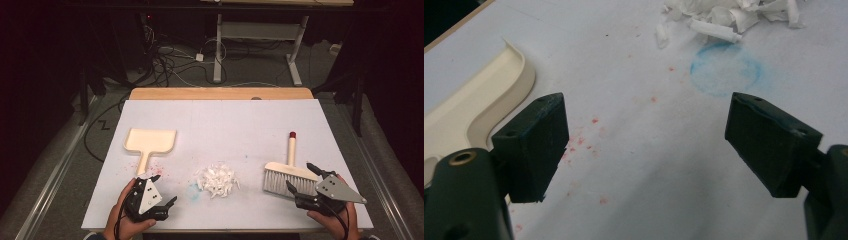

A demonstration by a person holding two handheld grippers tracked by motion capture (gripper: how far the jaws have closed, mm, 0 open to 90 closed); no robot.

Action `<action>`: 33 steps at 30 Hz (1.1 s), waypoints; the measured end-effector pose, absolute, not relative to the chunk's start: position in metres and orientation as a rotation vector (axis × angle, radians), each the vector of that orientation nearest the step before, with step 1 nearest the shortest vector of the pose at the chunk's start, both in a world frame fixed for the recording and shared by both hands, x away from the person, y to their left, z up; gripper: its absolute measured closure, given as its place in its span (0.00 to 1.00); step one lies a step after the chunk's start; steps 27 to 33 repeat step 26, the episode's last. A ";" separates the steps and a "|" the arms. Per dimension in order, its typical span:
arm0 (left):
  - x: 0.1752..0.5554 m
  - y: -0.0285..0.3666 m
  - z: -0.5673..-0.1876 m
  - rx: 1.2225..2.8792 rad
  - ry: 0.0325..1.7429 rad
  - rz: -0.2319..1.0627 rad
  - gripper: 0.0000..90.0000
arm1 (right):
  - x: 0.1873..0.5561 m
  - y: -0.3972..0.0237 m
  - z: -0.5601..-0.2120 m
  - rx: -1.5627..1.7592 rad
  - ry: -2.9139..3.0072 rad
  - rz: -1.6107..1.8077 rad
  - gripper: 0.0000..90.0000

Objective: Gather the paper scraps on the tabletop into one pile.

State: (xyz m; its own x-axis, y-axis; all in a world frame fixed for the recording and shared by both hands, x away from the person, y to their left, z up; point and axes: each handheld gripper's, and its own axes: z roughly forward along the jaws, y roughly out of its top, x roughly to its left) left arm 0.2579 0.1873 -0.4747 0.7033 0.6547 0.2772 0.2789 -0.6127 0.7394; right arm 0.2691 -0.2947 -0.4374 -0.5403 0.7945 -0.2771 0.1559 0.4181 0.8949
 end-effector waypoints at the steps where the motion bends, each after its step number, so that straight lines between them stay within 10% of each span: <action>1: 0.258 0.187 -0.475 2.228 0.709 0.705 0.19 | 0.270 -0.295 -0.437 0.804 1.959 1.134 0.21; 33: 0.260 0.189 -0.475 2.226 0.732 0.740 0.19 | 0.280 -0.305 -0.429 0.842 1.844 1.081 0.24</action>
